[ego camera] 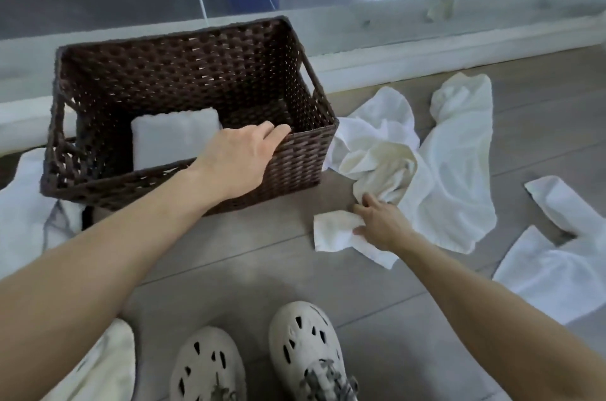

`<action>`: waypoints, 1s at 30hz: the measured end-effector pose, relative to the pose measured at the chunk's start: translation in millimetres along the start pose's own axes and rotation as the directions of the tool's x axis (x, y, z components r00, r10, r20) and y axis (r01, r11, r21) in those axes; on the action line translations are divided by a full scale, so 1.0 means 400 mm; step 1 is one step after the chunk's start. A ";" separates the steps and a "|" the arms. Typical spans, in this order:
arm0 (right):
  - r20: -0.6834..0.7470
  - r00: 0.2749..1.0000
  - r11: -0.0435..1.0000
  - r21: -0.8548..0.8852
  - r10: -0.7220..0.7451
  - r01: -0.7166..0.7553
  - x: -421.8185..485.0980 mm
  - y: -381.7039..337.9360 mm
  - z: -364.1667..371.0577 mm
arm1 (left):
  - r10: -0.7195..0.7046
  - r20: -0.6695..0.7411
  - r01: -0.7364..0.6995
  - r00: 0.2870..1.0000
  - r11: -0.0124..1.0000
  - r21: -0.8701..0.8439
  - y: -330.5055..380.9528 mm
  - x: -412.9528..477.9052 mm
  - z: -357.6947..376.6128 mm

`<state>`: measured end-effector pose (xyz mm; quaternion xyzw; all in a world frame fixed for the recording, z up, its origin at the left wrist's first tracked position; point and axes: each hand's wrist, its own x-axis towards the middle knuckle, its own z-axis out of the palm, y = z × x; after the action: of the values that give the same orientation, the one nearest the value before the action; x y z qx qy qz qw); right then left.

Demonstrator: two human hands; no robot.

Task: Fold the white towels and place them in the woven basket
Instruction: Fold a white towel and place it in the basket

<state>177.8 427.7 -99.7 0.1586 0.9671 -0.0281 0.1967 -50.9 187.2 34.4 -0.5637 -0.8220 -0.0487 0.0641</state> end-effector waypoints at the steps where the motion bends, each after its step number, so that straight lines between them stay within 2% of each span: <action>1: -0.074 0.997 0.999 0.040 -0.011 0.014 -0.016 -0.014 -0.028 | -0.009 0.000 0.009 1.000 1.000 0.022 0.005 -0.008 -0.004; 4: -0.345 0.936 0.985 0.128 -0.064 0.115 -0.072 -0.063 -0.123 | -0.012 -0.050 0.016 0.999 0.996 0.086 0.031 -0.062 -0.045; 6: -0.463 0.882 0.971 0.157 -0.087 0.178 -0.128 -0.104 -0.213 | -0.017 -0.050 0.018 0.999 1.000 0.021 0.064 -0.111 -0.099; 8: -0.527 0.844 0.959 0.178 -0.098 0.223 -0.198 -0.142 -0.316 | -0.101 0.032 0.105 0.994 0.973 -0.204 0.102 -0.156 -0.178; 9: -0.557 0.824 0.946 0.202 -0.102 0.254 -0.238 -0.159 -0.371 | -0.158 0.076 0.174 0.985 0.920 -0.350 0.129 -0.180 -0.231; 11: -0.592 0.800 0.897 0.297 -0.097 0.328 -0.332 -0.195 -0.485 | -0.276 0.110 0.288 0.955 0.774 -0.564 0.178 -0.221 -0.336; 13: -0.595 0.798 0.838 0.388 -0.091 0.384 -0.420 -0.230 -0.590 | -0.382 0.100 0.349 0.919 0.669 -0.656 0.228 -0.264 -0.442; 15: -0.608 0.786 0.815 0.395 -0.114 0.424 -0.495 -0.257 -0.675 | -0.441 0.053 0.366 0.896 0.665 -0.651 0.269 -0.302 -0.540; 19: -0.614 0.777 0.720 0.475 -0.142 0.506 -0.613 -0.306 -0.790 | -0.460 0.079 0.387 0.885 0.628 -0.675 0.326 -0.357 -0.677; 22: -0.649 0.751 0.610 0.548 -0.122 0.572 -0.665 -0.339 -0.845 | -0.511 -0.039 0.318 0.859 0.590 -0.742 0.349 -0.364 -0.740; 24: -0.604 0.787 0.477 0.660 -0.123 0.581 -0.685 -0.357 -0.845 | -0.605 -0.133 0.277 0.785 0.534 -0.798 0.364 -0.366 -0.762; 26: -0.459 0.873 0.382 0.786 -0.166 0.486 -0.694 -0.369 -0.791 | -0.691 -0.152 0.260 0.706 0.453 -0.853 0.379 -0.371 -0.760; 27: -0.375 0.906 0.395 0.815 -0.199 0.424 -0.689 -0.377 -0.734 | -0.714 -0.148 0.244 0.684 0.416 -0.876 0.383 -0.378 -0.748; 30: -0.162 0.942 0.545 0.781 -0.294 0.305 -0.663 -0.420 -0.519 | -0.722 -0.156 0.165 0.674 0.352 -0.921 0.405 -0.406 -0.713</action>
<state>278.5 214.0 193.5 0.0624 0.8657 -0.4881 0.0917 172.6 52.6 291.2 -0.2165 -0.7544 -0.6197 -0.0083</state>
